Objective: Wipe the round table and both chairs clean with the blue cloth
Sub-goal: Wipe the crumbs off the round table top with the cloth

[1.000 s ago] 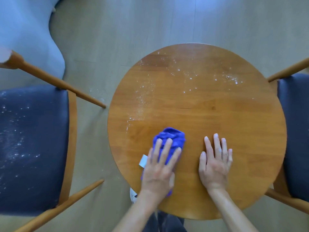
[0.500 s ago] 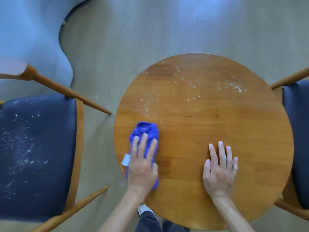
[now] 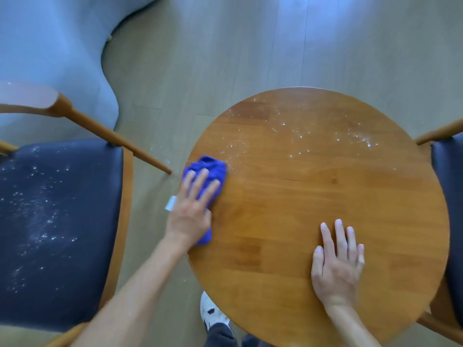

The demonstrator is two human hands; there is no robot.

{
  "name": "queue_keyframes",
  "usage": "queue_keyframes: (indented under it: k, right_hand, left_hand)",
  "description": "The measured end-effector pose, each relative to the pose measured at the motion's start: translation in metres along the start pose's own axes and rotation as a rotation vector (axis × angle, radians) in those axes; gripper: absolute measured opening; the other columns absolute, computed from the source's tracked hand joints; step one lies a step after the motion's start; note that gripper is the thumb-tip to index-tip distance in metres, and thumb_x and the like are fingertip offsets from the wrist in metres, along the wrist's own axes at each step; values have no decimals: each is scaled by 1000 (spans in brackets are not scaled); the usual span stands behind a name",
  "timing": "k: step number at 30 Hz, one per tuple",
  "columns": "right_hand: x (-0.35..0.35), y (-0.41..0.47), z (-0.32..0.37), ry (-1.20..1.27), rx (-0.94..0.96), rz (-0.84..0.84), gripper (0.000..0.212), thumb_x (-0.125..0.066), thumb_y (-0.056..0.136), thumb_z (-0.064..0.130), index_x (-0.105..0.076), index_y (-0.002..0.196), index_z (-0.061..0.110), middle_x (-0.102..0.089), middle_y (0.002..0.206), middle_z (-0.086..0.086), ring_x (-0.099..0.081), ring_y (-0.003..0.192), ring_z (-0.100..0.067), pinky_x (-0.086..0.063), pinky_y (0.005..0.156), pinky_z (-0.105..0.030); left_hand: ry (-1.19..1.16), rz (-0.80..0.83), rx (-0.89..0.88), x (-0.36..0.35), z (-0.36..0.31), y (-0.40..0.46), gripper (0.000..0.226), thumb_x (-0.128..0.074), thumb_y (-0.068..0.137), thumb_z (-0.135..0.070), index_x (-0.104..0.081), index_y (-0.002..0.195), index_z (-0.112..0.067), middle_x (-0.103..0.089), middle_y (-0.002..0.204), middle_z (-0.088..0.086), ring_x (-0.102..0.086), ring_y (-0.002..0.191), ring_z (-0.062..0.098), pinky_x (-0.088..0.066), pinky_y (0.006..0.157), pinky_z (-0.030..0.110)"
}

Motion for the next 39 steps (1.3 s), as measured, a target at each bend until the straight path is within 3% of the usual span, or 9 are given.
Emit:
queue_keyframes:
  k: [3,5,9,14,20,26,32,35,39]
  right_hand:
    - [0,1,1,-7,-1,-12,50,-32,94,26,-52,138,14,-37,153,-10,-28,143,-31,-16,116,-51]
    - [-1,2,1,-17,4,-9,50,-31,94,26,-51,139,14,-37,153,-10,-28,143,-32,-17,116,-52]
    - [-1,2,0,-33,3,11,51,-30,94,26,-51,139,13,-37,153,-11,-27,143,-32,-16,116,-52]
    - [1,1,1,-43,10,-2,51,-32,93,27,-52,138,13,-38,152,-12,-29,142,-32,-20,114,-54]
    - [3,3,3,-23,22,-15,50,-32,94,27,-53,137,12,-40,151,-12,-29,142,-32,-17,115,-50]
    - [2,2,1,-6,15,-6,50,-33,93,27,-52,138,14,-38,152,-9,-29,142,-31,-11,118,-45]
    - [1,3,0,-6,14,-3,50,-33,93,27,-52,138,14,-39,152,-10,-30,142,-32,-14,117,-49]
    - [0,3,-1,-14,17,1,50,-34,93,26,-52,138,14,-39,152,-11,-30,142,-33,-16,117,-51]
    - [-1,1,-1,-29,15,0,51,-33,92,26,-50,139,14,-38,152,-11,-30,142,-33,-17,116,-52]
  left_hand:
    - [-48,17,259,8,49,19,66,-43,72,-9,-50,137,-14,-33,152,10,-24,140,35,-33,110,49]
    - [-44,-8,289,7,38,15,66,-44,72,-7,-48,138,-13,-31,153,10,-22,141,36,-28,114,49]
    - [-62,-2,95,-9,-46,-21,67,-41,70,-7,-49,137,-12,-36,150,15,-24,140,39,-29,110,51]
    - [-225,192,-172,-36,-176,-89,65,-49,70,-10,-54,134,-19,-40,149,8,-32,140,34,-45,98,49]
    - [-244,174,-356,-38,-172,-64,59,-52,73,-11,-57,131,-20,-39,149,8,-32,140,32,-43,100,48]
    - [-135,62,-152,-30,-81,42,63,-40,69,-11,-56,131,-13,-42,146,14,-33,137,40,-37,106,52]
    - [-69,-20,306,-9,34,81,66,-48,73,-7,-47,139,-13,-29,153,13,-20,141,39,-23,115,49]
    - [-48,-49,375,-9,21,60,65,-41,73,-10,-48,138,-12,-30,153,13,-21,140,38,-23,116,48]
    - [-18,7,208,-18,-52,8,67,-36,72,-13,-49,137,-11,-33,151,15,-23,140,40,-30,111,52]
Point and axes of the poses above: each hand's wrist, its own y-axis towards the middle knuckle, its own x-axis out of the back of the hand, z = x × y, the point moved 9 cm from there along y, towards the middle knuckle
